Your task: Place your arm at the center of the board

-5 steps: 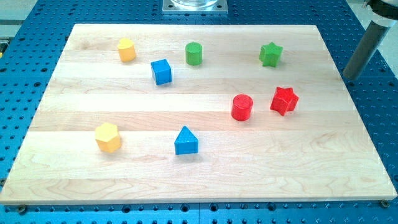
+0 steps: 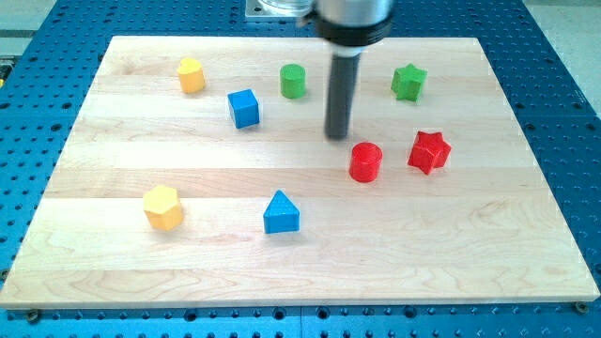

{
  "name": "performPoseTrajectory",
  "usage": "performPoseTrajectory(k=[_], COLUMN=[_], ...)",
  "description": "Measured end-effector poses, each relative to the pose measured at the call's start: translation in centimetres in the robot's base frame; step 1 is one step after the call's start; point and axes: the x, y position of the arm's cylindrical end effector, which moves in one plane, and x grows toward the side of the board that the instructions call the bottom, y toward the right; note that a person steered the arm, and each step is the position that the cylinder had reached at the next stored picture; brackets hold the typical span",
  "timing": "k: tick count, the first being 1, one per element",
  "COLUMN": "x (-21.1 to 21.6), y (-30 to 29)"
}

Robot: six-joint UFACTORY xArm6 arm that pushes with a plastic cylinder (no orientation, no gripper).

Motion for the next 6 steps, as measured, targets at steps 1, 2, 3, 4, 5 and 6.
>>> performPoseTrajectory(k=[1, 2, 3, 4, 5, 6], x=[0.3, 0.5, 0.1, 0.0, -0.6, 0.3], y=[0.3, -0.7, -0.6, -0.6, -1.8, -2.4])
